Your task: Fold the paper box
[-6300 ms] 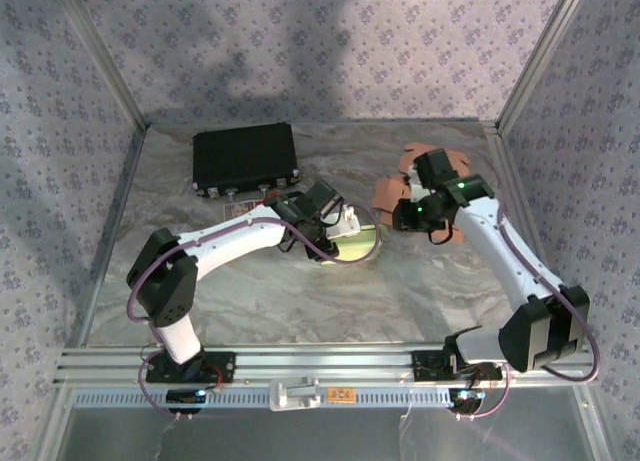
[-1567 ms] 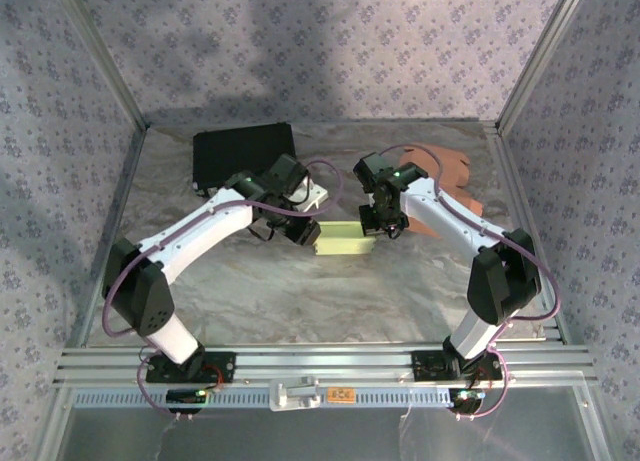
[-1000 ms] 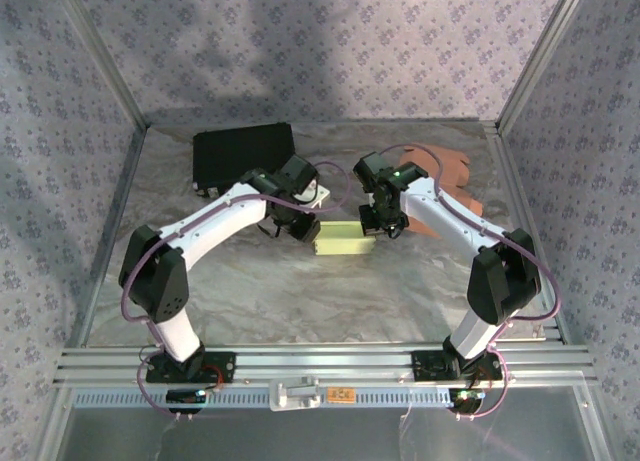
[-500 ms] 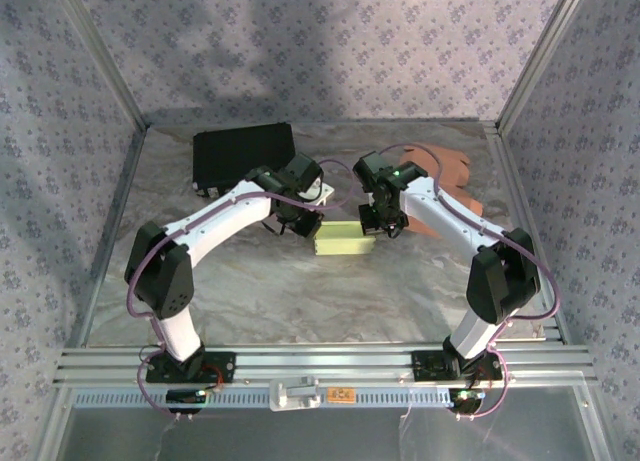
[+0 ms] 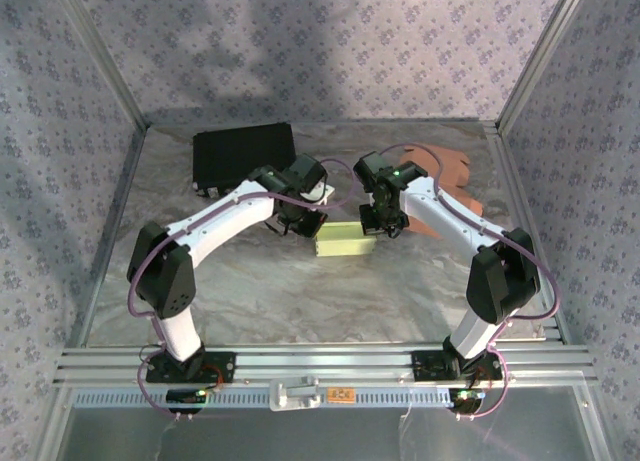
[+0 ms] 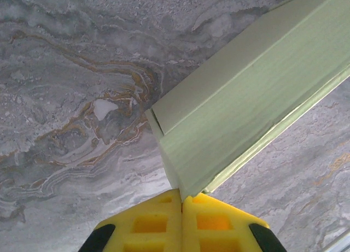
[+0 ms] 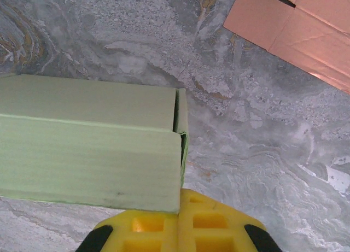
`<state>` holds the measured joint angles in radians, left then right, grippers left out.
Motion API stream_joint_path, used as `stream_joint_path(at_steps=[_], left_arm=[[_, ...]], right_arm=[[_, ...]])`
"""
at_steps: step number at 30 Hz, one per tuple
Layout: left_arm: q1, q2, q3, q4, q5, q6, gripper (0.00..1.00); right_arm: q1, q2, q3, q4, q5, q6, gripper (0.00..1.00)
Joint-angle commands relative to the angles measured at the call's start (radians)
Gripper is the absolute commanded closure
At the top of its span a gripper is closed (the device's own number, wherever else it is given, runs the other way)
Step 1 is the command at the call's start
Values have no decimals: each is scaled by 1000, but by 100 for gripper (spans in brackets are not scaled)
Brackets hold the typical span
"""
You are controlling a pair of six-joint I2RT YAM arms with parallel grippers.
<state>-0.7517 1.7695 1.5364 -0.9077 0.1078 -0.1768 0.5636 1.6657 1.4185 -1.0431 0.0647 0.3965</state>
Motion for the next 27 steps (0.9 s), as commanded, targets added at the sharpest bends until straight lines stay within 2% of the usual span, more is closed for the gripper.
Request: stream_joint_path(at_steps=[1, 11, 27], left_arm=[[-8, 10, 58, -45, 25, -115, 100], [7, 25, 63, -37, 90, -343, 100], [66, 65, 122, -83, 230, -432, 100]], right_arm=[[8, 8, 24, -15, -1, 29, 100], [19, -1, 11, 7, -5, 66, 100], [27, 22, 47, -24, -13, 67, 100]])
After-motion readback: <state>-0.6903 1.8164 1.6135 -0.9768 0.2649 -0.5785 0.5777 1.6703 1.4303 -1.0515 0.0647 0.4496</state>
